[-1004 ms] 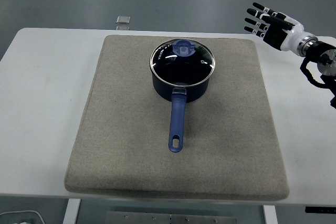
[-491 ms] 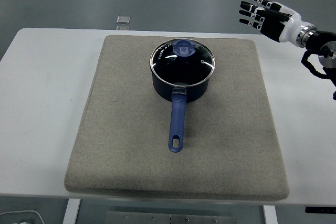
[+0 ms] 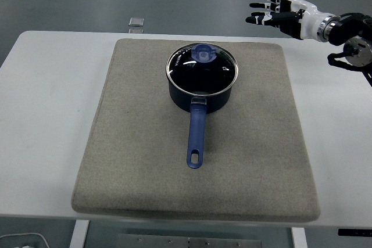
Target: Lift the pot lid and place it to the right of the pot.
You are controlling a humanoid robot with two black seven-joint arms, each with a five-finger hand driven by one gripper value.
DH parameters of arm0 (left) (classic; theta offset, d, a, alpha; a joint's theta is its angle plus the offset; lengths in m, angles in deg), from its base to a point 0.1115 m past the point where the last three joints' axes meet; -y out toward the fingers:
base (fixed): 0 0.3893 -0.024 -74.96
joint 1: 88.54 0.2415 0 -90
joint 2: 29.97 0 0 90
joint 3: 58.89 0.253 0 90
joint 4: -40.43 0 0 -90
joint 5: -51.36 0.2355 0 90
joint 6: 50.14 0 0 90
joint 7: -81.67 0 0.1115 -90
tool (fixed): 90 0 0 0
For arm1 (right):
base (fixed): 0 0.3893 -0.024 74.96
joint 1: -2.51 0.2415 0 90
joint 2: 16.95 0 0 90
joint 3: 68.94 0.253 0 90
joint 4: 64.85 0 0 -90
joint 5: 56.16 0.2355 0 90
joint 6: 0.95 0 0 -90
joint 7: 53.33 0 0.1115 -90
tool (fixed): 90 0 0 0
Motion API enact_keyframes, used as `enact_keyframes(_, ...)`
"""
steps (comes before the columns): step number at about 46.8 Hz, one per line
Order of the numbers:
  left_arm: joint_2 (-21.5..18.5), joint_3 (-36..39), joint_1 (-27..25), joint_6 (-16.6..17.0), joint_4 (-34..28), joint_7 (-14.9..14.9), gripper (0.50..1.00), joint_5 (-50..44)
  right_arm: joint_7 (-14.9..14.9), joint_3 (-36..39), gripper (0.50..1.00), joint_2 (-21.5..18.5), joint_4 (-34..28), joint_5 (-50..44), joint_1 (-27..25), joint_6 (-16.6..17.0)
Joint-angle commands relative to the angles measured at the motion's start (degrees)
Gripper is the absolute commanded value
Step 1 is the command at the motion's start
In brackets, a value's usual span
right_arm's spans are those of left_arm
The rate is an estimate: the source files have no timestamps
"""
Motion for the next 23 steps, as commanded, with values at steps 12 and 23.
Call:
enact_keyframes(12,0.00,0.00,-0.03,0.00,-0.04,-0.08,1.000,0.00,-2.45,-7.76,0.930,1.85,6.36,-12.31,4.78,0.06)
enact_keyframes(23,0.00,0.00,0.06,0.00,-0.04,0.00,1.000,0.00,-5.52,-14.53,0.930,2.99,12.16,-17.41,10.58,0.06)
